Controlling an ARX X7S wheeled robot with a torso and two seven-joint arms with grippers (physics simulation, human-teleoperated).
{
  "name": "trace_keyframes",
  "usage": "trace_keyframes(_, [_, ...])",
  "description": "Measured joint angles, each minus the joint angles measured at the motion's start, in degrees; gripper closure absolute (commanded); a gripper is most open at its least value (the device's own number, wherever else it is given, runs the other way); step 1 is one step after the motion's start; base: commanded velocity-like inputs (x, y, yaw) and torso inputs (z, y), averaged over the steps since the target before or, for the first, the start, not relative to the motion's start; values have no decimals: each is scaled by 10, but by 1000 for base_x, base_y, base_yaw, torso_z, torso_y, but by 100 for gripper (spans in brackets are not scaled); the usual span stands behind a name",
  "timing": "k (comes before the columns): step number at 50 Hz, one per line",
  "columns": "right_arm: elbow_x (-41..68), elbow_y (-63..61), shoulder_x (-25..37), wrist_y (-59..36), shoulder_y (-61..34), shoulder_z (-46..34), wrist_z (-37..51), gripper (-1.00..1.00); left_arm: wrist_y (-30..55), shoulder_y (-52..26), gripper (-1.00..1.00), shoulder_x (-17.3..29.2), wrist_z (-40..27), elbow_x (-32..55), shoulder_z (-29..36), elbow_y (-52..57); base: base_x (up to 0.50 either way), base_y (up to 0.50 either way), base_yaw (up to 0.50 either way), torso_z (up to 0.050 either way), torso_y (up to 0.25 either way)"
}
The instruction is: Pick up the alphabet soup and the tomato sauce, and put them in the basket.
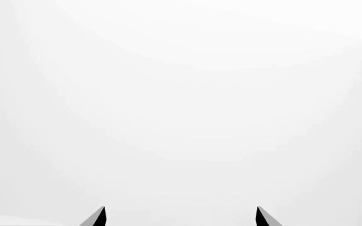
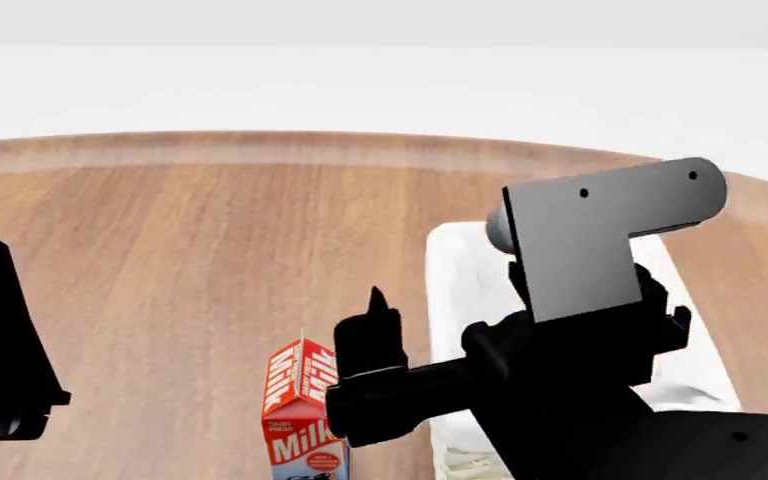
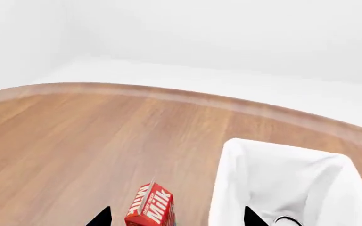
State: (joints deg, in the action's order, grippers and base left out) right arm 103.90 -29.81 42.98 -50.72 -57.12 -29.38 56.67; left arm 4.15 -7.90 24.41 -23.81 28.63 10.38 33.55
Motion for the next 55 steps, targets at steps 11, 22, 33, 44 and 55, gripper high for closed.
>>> trace_keyframes(11, [84, -109, 9, 25, 63, -23, 96, -100, 1, -1, -100, 3, -2, 3, -1, 2, 0, 0, 0, 0, 0])
trace_keyframes(22, [110, -192, 13, 60, 149, -45, 159, -100, 3, -5, -100, 5, -5, 4, -2, 5, 0, 0, 0, 0, 0])
trace_keyframes(33, [96, -244, -2, 90, 237, -63, 189, -100, 5, -7, -100, 7, -8, 5, -3, 8, 0, 0, 0, 0, 0])
trace_keyframes(44, [12, -262, -19, 108, 370, -75, 170, -100, 5, -6, -100, 8, -11, 4, 0, 11, 0, 0, 0, 0, 0])
trace_keyframes(55, [-49, -264, -23, 121, 462, -83, 154, -100, 3, -4, -100, 9, -11, 2, 2, 12, 0, 0, 0, 0, 0])
